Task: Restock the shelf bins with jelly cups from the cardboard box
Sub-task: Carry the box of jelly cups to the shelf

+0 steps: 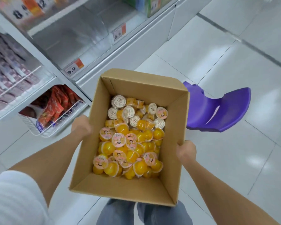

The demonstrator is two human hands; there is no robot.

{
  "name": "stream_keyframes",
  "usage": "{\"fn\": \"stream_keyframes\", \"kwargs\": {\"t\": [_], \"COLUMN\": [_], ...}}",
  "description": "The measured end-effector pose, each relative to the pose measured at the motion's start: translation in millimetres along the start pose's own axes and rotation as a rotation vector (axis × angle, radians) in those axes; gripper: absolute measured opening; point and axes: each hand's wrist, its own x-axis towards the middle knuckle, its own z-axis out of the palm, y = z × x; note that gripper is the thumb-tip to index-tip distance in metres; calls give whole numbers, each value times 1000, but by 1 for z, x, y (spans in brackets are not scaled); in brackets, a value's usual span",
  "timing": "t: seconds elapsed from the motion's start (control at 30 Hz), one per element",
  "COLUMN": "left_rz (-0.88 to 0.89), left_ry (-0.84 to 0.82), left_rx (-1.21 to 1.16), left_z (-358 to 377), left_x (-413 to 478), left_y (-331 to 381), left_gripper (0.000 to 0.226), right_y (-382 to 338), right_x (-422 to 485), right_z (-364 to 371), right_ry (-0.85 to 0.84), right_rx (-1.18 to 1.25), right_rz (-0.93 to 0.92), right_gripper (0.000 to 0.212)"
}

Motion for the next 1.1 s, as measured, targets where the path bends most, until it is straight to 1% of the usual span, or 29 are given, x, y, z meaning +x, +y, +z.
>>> {"fn": "stream_keyframes", "kwargs": {"t": [0.1,0.2,0.3,0.37,0.53,0.67,0.73,0.83,1.0,1.07,1.1], "left_rz": [8,6,24,12,56,128,148,170,233,259,262], "left_ry": [-11,-7,5,-6,-42,-97,-96,-89,-80,-68,-61], "left_rx": [63,102,140,133,141,167,152,132,137,142,148], "left_z": [-24,-43,-57,-60,-58,-53,-50,-42,-28,-22,-20], "left_x": [52,102,150,179,248,309,340,382,434,451,457], "left_y": [25,51,76,86,114,130,136,146,162,167,170], "left_gripper": [5,9,5,9,12,6,5,8,17,12,6], "right_y": [-37,-72,-100,-117,-152,-174,-185,-200,-214,-219,-222], "right_x": [30,63,92,106,148,182,195,211,235,246,251], "right_z": [9,18,25,31,51,79,95,119,162,176,181], "right_ry": [-39,-42,-41,-51,-23,40,52,82,98,108,110], "right_rx": [19,50,79,76,73,104,124,138,162,179,183], "right_rz": [57,49,112,140,214,273,299,338,387,399,398], "right_gripper": [28,30,26,24,22,24,21,16,23,26,27]}}
